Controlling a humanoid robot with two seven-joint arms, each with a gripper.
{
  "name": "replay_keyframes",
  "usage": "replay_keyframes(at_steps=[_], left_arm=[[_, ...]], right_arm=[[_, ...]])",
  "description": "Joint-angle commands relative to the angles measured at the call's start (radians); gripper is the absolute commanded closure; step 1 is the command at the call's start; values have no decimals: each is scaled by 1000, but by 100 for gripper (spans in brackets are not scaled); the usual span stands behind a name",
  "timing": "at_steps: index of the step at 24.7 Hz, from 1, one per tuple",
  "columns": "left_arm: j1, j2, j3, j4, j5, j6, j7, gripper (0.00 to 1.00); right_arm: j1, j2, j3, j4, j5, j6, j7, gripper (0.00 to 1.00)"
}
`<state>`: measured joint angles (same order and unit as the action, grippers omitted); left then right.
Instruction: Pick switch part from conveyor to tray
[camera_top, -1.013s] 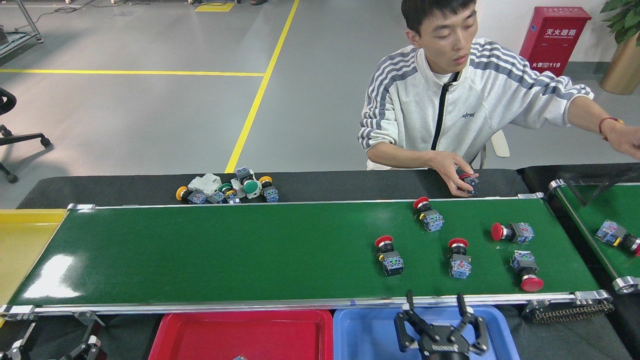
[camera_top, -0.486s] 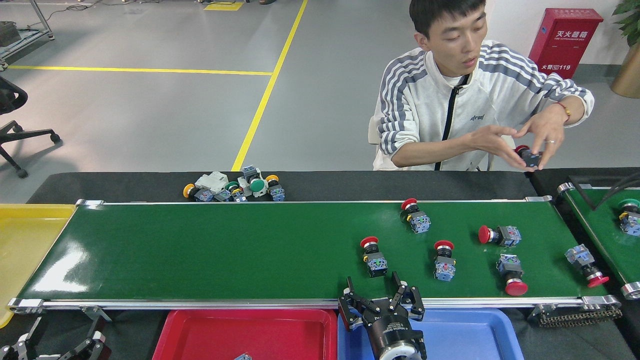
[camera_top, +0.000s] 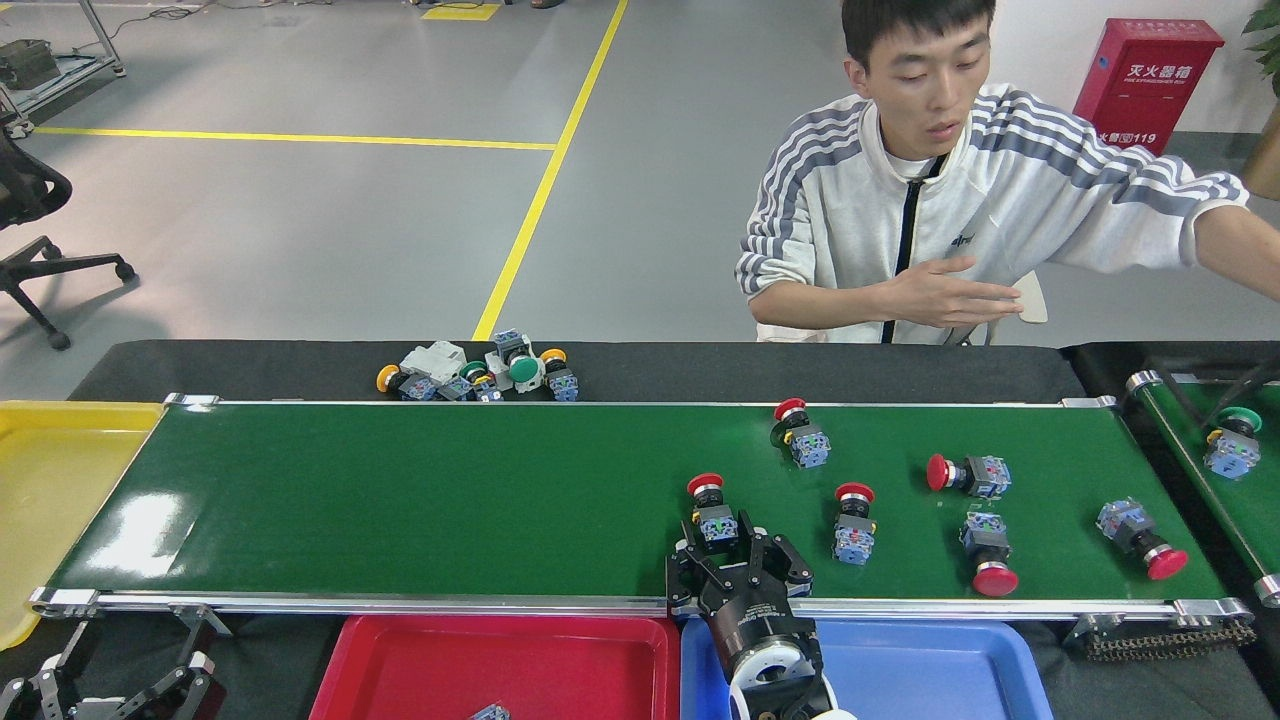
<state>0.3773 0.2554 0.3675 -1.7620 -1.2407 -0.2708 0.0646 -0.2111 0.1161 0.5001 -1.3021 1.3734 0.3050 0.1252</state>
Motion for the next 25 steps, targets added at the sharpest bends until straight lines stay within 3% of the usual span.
replay_keyframes(at_steps=[1,5,6,7,8,9,10,16,18,21,25], left_arm=[[-3,15,4,-11,-2,-1,3,0],[-3,13,4,-11,-2,-1,3,0],[-3,13,5,-11,-2,-1,3,0],[-1,9,7,-11,-2,-1,3,0],[-1,8,7,-11,-2,-1,3,0],[0,7,7,-11,-2,-1,3,0],[0,7,7,-11,-2,-1,3,0],[5,5,8,-13,-2,-1,3,0],[9,4,16,-13,-2,-1,3,0],[15,4,18,-11,0,-1,3,0],[15,4,18,-13,0,-1,3,0]], right_arm=[[-10,-4,11,-34,4,-17,-1,98],[56,-65,117,-200,4,-178,-19,97],[76,-87,138,-238,4,-242,-19,92],[108,-108,164,-279,4,-337,-19,73],[131,-112,178,-299,6,-401,-21,37],[145,-112,184,-301,6,-434,-22,9],[154,-107,190,-299,6,-457,-29,1],[157,-101,189,-309,3,-460,-36,1],[180,-105,124,-362,-2,-426,-53,1],[325,-98,-37,-422,-2,-241,-131,1],[472,-115,-201,-425,-2,-79,-341,1]])
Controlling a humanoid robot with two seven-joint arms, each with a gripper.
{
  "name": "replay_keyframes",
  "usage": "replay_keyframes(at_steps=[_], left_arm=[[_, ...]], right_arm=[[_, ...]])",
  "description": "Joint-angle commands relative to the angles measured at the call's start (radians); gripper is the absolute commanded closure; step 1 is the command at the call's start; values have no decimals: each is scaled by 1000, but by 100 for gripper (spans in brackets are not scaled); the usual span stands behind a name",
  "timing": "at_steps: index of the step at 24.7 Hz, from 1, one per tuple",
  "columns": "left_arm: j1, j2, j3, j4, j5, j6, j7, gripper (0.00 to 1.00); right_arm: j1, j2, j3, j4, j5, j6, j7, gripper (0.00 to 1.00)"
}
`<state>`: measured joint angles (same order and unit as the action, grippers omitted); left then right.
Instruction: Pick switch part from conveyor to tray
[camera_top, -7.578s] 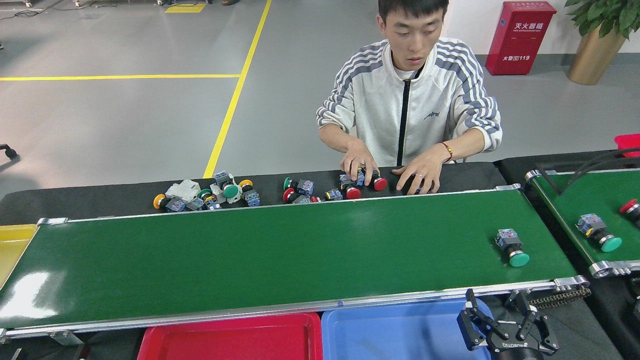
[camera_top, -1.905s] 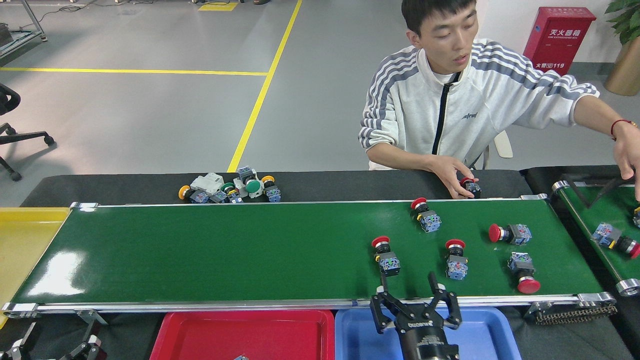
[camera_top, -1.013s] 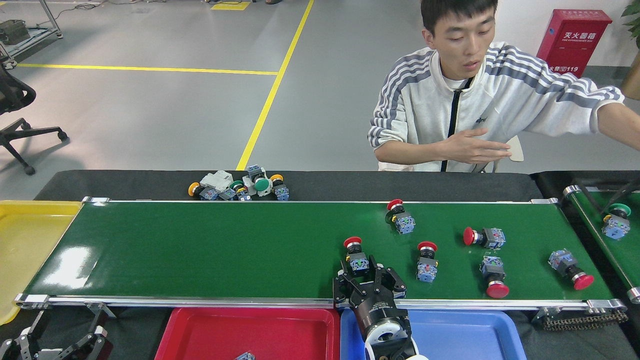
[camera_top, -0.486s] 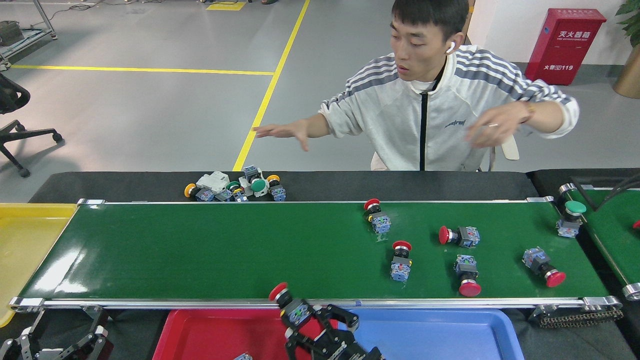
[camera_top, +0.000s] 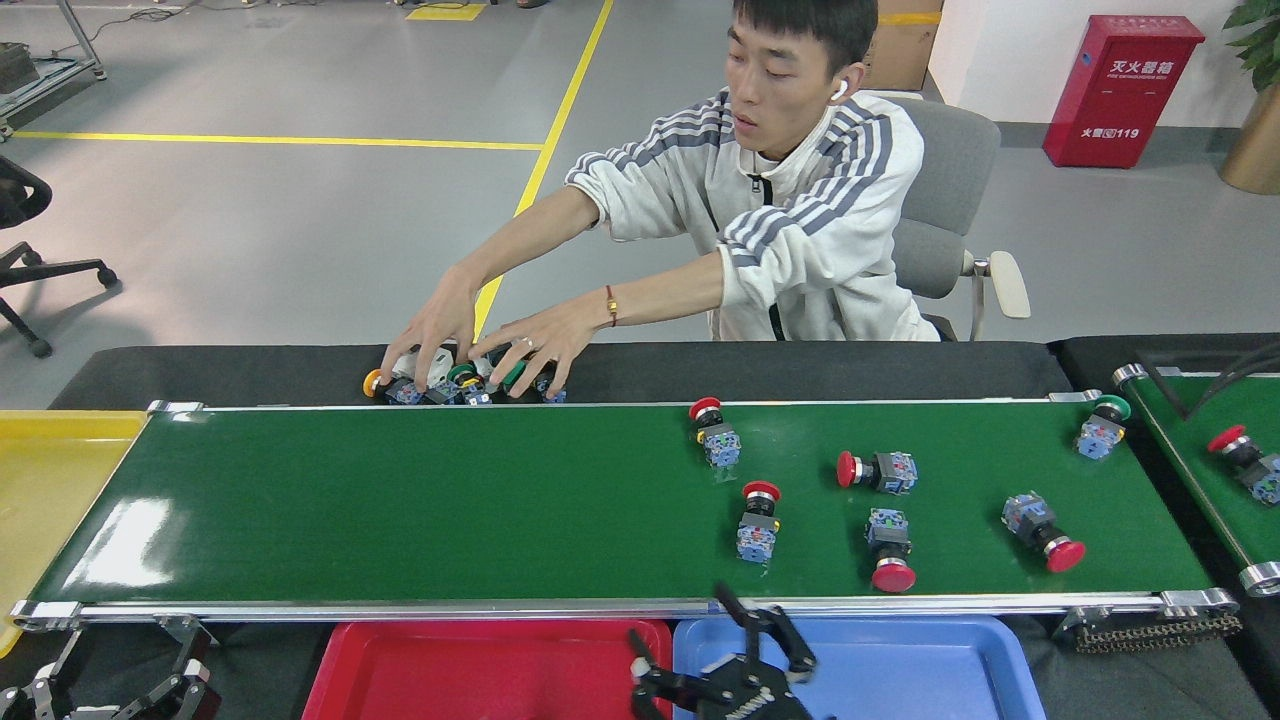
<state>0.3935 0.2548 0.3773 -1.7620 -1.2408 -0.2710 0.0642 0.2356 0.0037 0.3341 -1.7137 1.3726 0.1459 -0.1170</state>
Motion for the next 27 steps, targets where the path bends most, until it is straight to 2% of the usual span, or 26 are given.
replay_keyframes(at_steps=[1,3,5,12,20,21,22,23,25,26,27], left_arm=[[-1,4,8,-13,1,0,3,0],[-1,4,6,-11,0,0,3,0],[1,4,0,-11,1,0,3,0],[-4,7,-3,-11,0,-10,3,0],[-16,14,-6,-11,-2,-27,3,0],[-18,14,-6,-11,-2,-31,3,0],[-22,12,-8,-13,-3,-34,3,0],[-25,11,-8,-13,-3,-39,3,0],[-41,7,-26,-13,-6,-45,0,0],[-59,9,-54,-13,-6,-45,-6,0],[-74,7,-75,-13,-8,-43,-9,0]], right_arm=[[53,1,-58,-14,-3,98,-130,1],[85,10,-106,-4,-6,146,-199,1],[68,25,-107,20,-6,201,-196,1],[-116,30,-6,86,14,241,-23,1],[-223,76,22,210,16,245,51,2],[-234,85,22,223,14,245,59,5],[-246,90,22,232,14,245,68,16],[-254,88,22,238,14,244,76,29],[-265,84,25,241,16,236,97,68],[-269,79,28,243,19,235,109,79],[-271,78,34,243,20,233,115,84]])
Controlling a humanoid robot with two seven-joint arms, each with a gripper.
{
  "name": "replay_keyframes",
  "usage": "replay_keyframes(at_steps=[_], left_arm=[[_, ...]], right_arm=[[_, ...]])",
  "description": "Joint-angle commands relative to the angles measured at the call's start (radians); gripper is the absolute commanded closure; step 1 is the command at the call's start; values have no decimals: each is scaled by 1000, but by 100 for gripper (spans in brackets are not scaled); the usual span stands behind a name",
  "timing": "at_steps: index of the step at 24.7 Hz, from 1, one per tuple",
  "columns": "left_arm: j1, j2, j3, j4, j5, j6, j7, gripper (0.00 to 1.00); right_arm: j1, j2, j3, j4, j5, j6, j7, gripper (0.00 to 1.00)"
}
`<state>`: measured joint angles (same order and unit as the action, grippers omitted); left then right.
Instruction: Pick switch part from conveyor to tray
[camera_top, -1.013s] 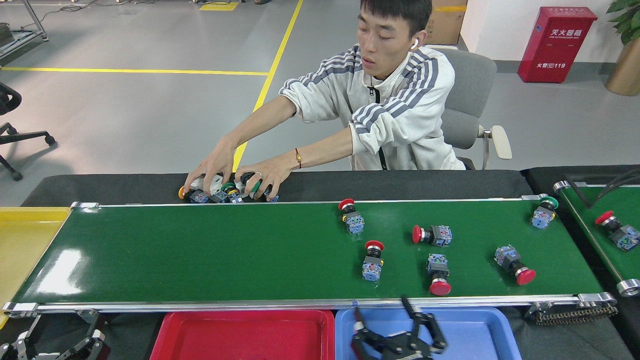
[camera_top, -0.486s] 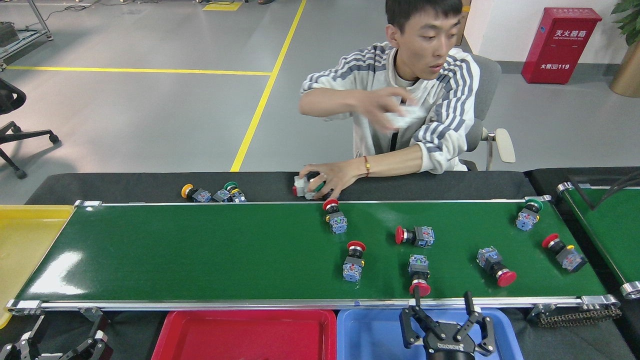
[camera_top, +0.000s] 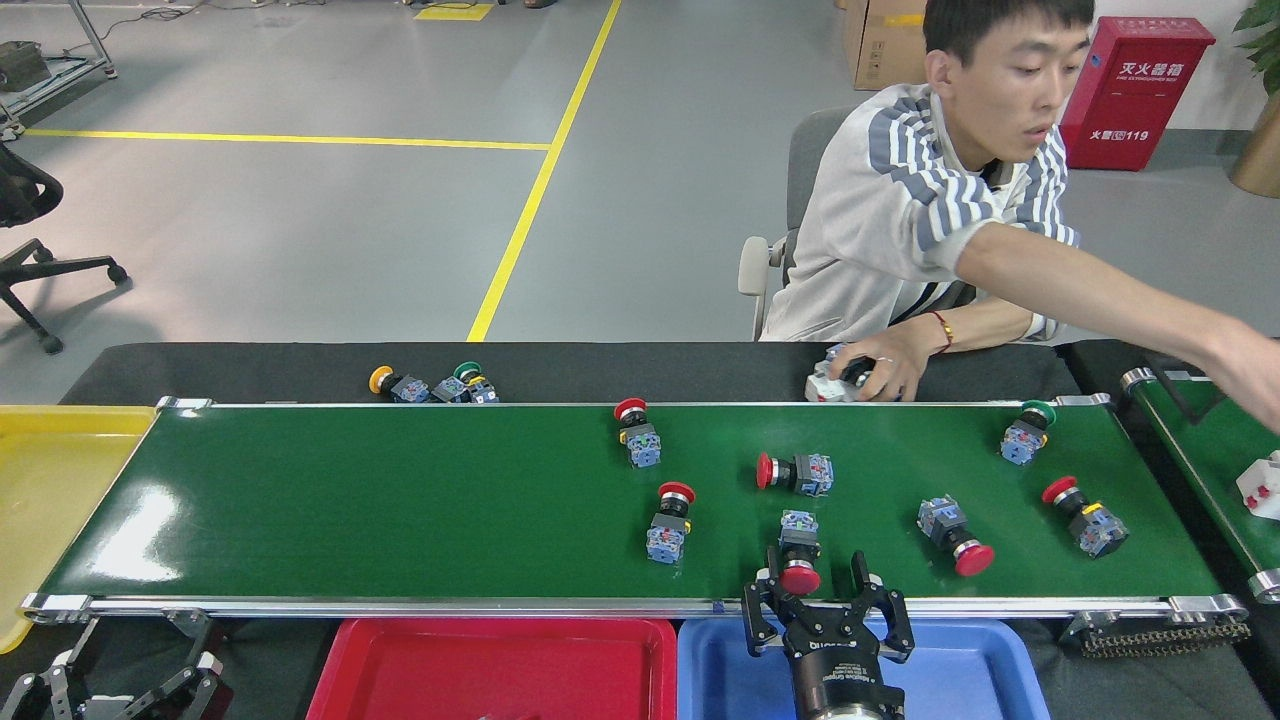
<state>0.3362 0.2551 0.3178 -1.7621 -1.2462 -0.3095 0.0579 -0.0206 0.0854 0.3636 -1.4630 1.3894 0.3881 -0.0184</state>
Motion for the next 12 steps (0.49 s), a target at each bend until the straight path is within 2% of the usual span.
replay_keyframes(at_steps=[1,3,6,8,11,12], left_arm=[[-32,7,-36,-13,-2,-2,-6,0],[-59,7,-54,-13,-4,1,-7,0],[-82,7,-54,-13,-4,1,-30,0],[-82,9,-52,-13,-12,1,-32,0],[-80,9,-54,-13,-18,1,-32,0],[-82,9,-54,-13,-21,1,-33,0]], right_arm=[[-16,-6,14,-10,7,-9,23,90],[-16,-18,29,-10,5,-9,23,97],[-12,-21,66,-30,7,-20,22,98],[-2,-30,127,-79,7,-55,14,98],[14,-84,250,-161,8,-193,11,98],[22,-92,301,-177,11,-256,11,90]])
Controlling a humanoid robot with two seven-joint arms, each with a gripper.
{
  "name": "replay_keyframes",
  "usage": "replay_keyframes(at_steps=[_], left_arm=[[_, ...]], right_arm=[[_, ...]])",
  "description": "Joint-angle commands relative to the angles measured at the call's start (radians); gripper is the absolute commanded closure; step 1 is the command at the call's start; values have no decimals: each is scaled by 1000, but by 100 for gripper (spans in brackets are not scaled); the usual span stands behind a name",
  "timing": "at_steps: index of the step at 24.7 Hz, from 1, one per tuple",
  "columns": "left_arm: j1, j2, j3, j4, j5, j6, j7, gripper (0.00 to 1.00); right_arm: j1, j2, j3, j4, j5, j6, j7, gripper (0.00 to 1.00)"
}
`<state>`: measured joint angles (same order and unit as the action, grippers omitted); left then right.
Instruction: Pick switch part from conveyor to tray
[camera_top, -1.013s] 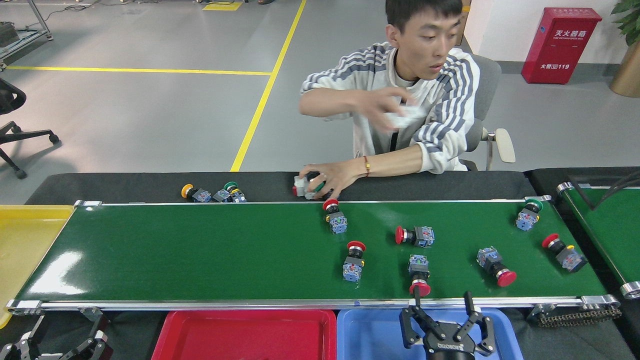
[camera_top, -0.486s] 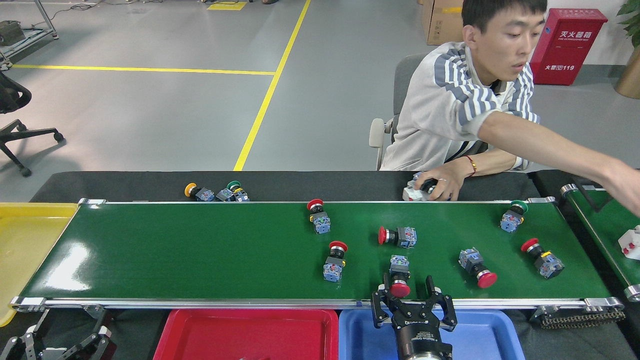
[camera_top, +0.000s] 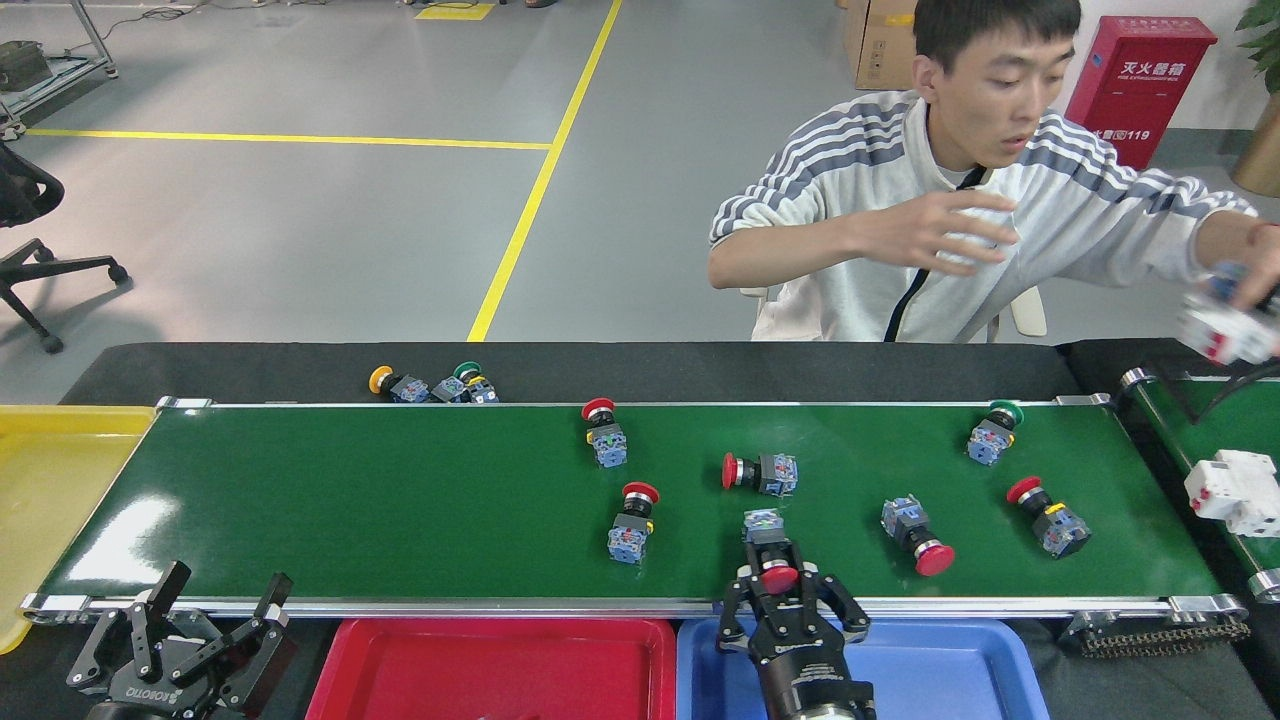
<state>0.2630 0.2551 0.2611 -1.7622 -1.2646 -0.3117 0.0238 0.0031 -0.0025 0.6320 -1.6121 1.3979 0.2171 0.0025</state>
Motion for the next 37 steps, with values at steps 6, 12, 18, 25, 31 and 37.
replay_keyframes(at_steps=[6,12,18,25,31,37], left_arm=[[-88,-30,-117,-11,-130,9,-1,0],[-103,-97,-192,-3,-233,9,-8,0],[-97,-204,-210,15,-326,2,-48,0],[-180,-223,-290,135,-326,14,-116,0],[-278,-217,-284,254,-326,49,-116,0],[-364,-220,-286,356,-326,69,-111,3]], right_arm=[[-2,1,190,-9,44,-154,-18,1],[34,7,-11,-18,38,-144,-53,1],[242,13,-285,-42,29,13,-248,1],[161,58,-342,4,-7,38,-216,1],[-18,70,-227,83,-5,38,7,1],[-100,125,-227,193,21,41,54,2]])
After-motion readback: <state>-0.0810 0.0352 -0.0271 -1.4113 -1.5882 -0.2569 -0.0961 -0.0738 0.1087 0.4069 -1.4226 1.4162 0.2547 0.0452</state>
